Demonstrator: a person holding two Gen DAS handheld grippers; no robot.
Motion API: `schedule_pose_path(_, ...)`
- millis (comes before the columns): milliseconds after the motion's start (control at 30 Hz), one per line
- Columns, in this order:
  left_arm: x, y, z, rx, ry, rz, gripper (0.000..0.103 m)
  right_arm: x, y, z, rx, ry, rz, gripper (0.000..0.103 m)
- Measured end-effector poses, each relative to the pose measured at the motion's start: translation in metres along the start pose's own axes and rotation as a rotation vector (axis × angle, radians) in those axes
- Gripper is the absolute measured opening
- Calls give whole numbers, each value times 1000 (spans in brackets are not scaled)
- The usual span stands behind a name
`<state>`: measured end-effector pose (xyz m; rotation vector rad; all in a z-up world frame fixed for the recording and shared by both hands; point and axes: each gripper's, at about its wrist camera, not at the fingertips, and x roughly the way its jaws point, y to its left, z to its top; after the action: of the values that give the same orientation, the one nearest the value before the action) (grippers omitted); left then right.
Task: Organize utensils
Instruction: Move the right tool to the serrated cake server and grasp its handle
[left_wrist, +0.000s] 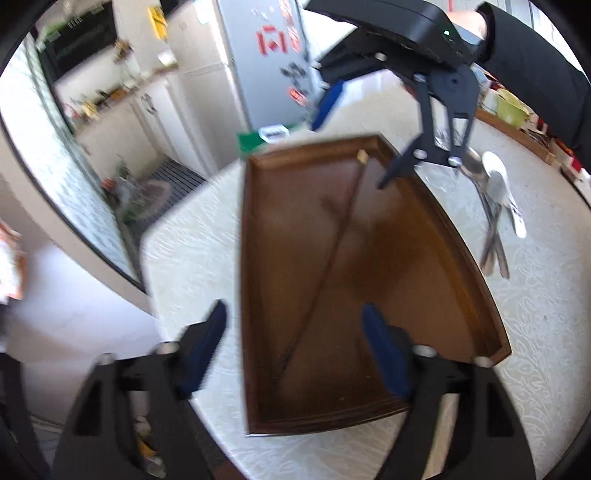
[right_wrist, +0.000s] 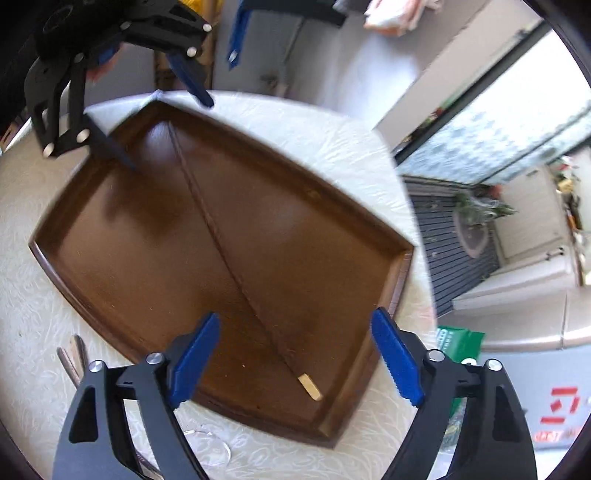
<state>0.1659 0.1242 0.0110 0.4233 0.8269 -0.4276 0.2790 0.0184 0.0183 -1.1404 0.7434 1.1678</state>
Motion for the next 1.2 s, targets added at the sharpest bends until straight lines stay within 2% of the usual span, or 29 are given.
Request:
schedule_pose_path(133, -25, -5, 9, -28, -50, -14, 89, -48, 15, -11, 27, -57, -53, 86)
schedule_pose_path(300, -44, -44, 19, 37, -90, -30, 90, -103, 51, -44, 56, -118, -96, 89)
schedule_pose_path(400, -47, -71, 22, 69, -107, -52, 92, -123, 74, -66, 73, -145, -132, 89)
schedule_pose_path(567, -43, -114, 25, 112, -126, -119, 92, -147, 99, -104, 189, -210, -154, 89)
schedule_pose_path(633, -38, -130, 26, 115, -131, -166, 92, -147, 107, -115, 230, -224, -149, 89)
schedule_pose_path(700, -32, -143, 24, 128, -131, -205, 92, -145, 115, -127, 251, -230, -104, 89)
schedule_pose_path(800, -17, -158, 27, 138, -114, -260, 92, -137, 127, -143, 264, -195, -78, 89)
schedule_pose_path(900, -5, -171, 29, 148, -100, -323, 92, -126, 133, -149, 266, -172, -29, 76)
schedule_pose_path(967, 2, -178, 31, 163, -96, -326, 91, -119, 136, -153, 268, -165, -4, 68)
schedule_pose_path(1200, 24, -183, 41, 160, -89, -352, 76, -99, 139, -159, 268, -145, 32, 61)
